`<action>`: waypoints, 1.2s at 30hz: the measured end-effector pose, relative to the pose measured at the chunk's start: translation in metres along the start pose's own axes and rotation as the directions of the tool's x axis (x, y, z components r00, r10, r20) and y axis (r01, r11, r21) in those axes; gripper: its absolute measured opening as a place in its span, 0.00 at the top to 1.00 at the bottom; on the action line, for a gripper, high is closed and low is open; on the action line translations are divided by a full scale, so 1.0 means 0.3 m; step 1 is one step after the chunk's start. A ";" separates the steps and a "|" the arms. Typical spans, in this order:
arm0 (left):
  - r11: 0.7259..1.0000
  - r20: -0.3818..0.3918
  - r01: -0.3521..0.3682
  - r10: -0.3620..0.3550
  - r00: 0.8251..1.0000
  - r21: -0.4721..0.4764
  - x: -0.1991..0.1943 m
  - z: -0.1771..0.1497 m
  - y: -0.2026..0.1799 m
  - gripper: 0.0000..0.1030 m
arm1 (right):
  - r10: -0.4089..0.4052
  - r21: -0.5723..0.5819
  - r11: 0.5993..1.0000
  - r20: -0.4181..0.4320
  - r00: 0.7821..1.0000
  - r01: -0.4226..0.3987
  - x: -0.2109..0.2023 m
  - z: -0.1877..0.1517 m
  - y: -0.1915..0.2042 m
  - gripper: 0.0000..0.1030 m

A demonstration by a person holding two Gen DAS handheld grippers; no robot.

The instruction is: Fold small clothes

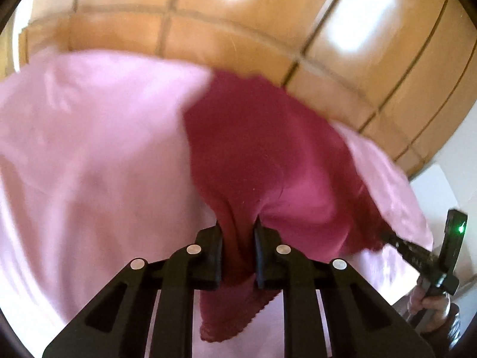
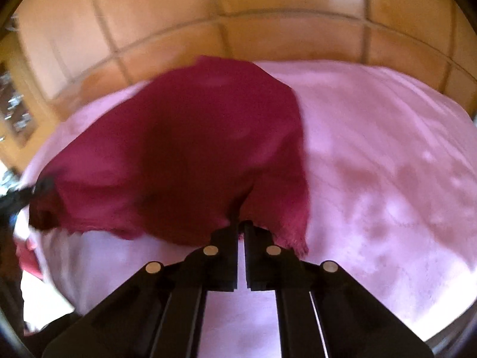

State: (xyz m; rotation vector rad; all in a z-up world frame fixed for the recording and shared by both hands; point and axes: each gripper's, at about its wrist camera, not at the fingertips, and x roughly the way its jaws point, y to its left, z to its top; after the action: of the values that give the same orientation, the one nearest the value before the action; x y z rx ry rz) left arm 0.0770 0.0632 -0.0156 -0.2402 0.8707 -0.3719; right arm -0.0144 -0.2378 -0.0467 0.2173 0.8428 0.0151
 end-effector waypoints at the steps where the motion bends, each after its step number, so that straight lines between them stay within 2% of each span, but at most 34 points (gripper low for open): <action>1: 1.000 0.021 -0.018 0.018 1.000 0.011 -0.039 0.015 0.018 0.85 | 0.034 -0.033 0.999 0.002 0.999 -0.034 -0.012 0.000 0.035 0.98; 4: 0.987 0.070 -0.151 0.148 0.987 0.048 -0.140 0.037 0.108 0.85 | 0.145 -0.118 0.982 -0.017 0.989 -0.146 -0.029 -0.011 0.148 0.98; 7: 0.966 0.042 -0.256 0.255 0.966 0.026 -0.159 0.015 0.215 0.85 | 0.262 -0.179 0.945 -0.088 0.961 -0.274 -0.009 -0.047 0.261 0.98; 9: 0.940 0.006 -0.340 0.340 0.940 0.031 -0.138 -0.023 0.262 0.84 | 0.312 -0.211 0.918 -0.133 0.941 -0.335 0.008 -0.069 0.329 0.98; 10: 0.924 -0.038 -0.381 0.382 0.923 0.026 -0.116 -0.049 0.299 0.83 | 0.325 -0.224 0.909 -0.147 0.934 -0.352 0.014 -0.077 0.356 0.98; 11: 0.916 -0.070 -0.401 0.402 0.913 0.028 -0.100 -0.063 0.317 0.79 | 0.339 -0.239 0.898 -0.159 0.927 -0.369 0.023 -0.088 0.391 0.98; 12: 0.904 -0.087 -0.426 0.427 0.900 0.024 -0.090 -0.073 0.329 0.69 | 0.349 -0.238 0.894 -0.164 0.923 -0.380 0.040 -0.085 0.417 0.98; 13: 0.892 -0.075 -0.451 0.451 0.890 0.008 -0.083 -0.075 0.320 0.63 | 0.364 -0.231 0.889 -0.168 0.916 -0.395 0.047 -0.083 0.434 0.98; 14: 0.891 -0.047 -0.453 0.453 0.890 0.001 -0.101 -0.082 0.309 0.61 | 0.382 -0.222 0.883 -0.173 0.908 -0.414 0.060 -0.074 0.453 0.98; 15: 0.898 -0.010 -0.440 0.440 0.898 0.008 -0.125 -0.071 0.286 0.58 | 0.386 -0.222 0.881 -0.176 0.906 -0.418 0.074 -0.067 0.465 0.98; 16: 0.914 0.052 -0.405 0.403 0.914 0.036 -0.162 -0.060 0.243 0.52 | 0.395 -0.219 0.877 -0.182 0.901 -0.428 0.089 -0.059 0.478 0.97; 17: 0.927 0.090 -0.369 0.363 0.928 0.064 -0.195 -0.052 0.214 0.37 | 0.416 -0.200 0.870 -0.193 0.889 -0.451 0.103 -0.042 0.484 0.97; 18: 0.940 0.123 -0.325 0.312 0.942 0.103 -0.218 -0.051 0.170 0.30 | 0.432 -0.185 0.866 -0.195 0.881 -0.465 0.108 -0.034 0.485 0.95; 20: 0.949 0.159 -0.237 0.206 0.966 0.209 -0.246 -0.054 0.069 0.30 | 0.463 -0.150 0.857 -0.194 0.865 -0.493 0.122 -0.006 0.484 0.90; 21: 0.946 0.146 -0.194 0.160 0.976 0.261 -0.244 -0.059 0.027 0.30 | 0.501 -0.106 0.844 -0.194 0.843 -0.526 0.114 -0.001 0.461 0.70; 22: 0.935 0.126 -0.134 0.097 0.987 0.328 -0.240 -0.073 -0.030 0.30 | 0.526 -0.077 0.835 -0.184 0.831 -0.545 0.104 -0.005 0.450 0.53; 23: 0.923 0.116 -0.093 0.053 0.992 0.372 -0.235 -0.087 -0.077 0.30 | 0.543 -0.076 0.825 -0.162 0.824 -0.559 0.089 0.003 0.434 0.43; 25: 0.901 0.088 -0.005 -0.037 0.995 0.434 -0.214 -0.107 -0.167 0.25 | 0.551 -0.058 0.825 -0.137 0.823 -0.562 0.063 0.013 0.391 0.44; 26: 0.895 0.068 0.041 -0.080 0.995 0.444 -0.196 -0.116 -0.198 0.23 | 0.552 -0.029 0.829 -0.117 0.826 -0.558 0.051 0.021 0.351 0.43; 27: 0.878 0.018 0.120 -0.145 0.989 0.463 -0.161 -0.131 -0.256 0.23 | 0.545 -0.009 0.837 -0.096 0.833 -0.548 0.034 0.029 0.312 0.43; 28: 0.862 -0.007 0.145 -0.162 0.987 0.486 -0.137 -0.145 -0.287 0.23 | 0.529 0.005 0.848 -0.073 0.846 -0.530 0.015 0.032 0.272 0.42; 31: 0.792 -0.092 0.218 -0.203 0.975 0.570 -0.038 -0.200 -0.396 0.23 | 0.468 0.083 0.880 0.001 0.883 -0.467 -0.030 0.040 0.133 0.36; 32: 0.781 -0.116 0.235 -0.206 0.972 0.579 -0.014 -0.216 -0.414 0.23 | 0.447 0.109 0.888 0.018 0.894 -0.446 -0.039 0.040 0.094 0.36; 34: 0.741 -0.159 0.252 -0.196 0.968 0.622 0.052 -0.249 -0.483 0.23 | 0.392 0.158 0.906 0.043 0.919 -0.394 -0.056 0.039 0.013 0.36; 36: 0.711 -0.170 0.217 -0.138 0.976 0.669 0.125 -0.283 -0.543 0.23 | 0.353 0.213 0.910 0.050 0.934 -0.355 -0.056 0.026 -0.052 0.36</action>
State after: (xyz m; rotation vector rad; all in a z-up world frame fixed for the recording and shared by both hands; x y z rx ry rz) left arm -0.0028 -0.1050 -0.0372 0.3997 0.7607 -0.8731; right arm -0.0209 -0.2562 -0.0324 0.5776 0.7849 0.2631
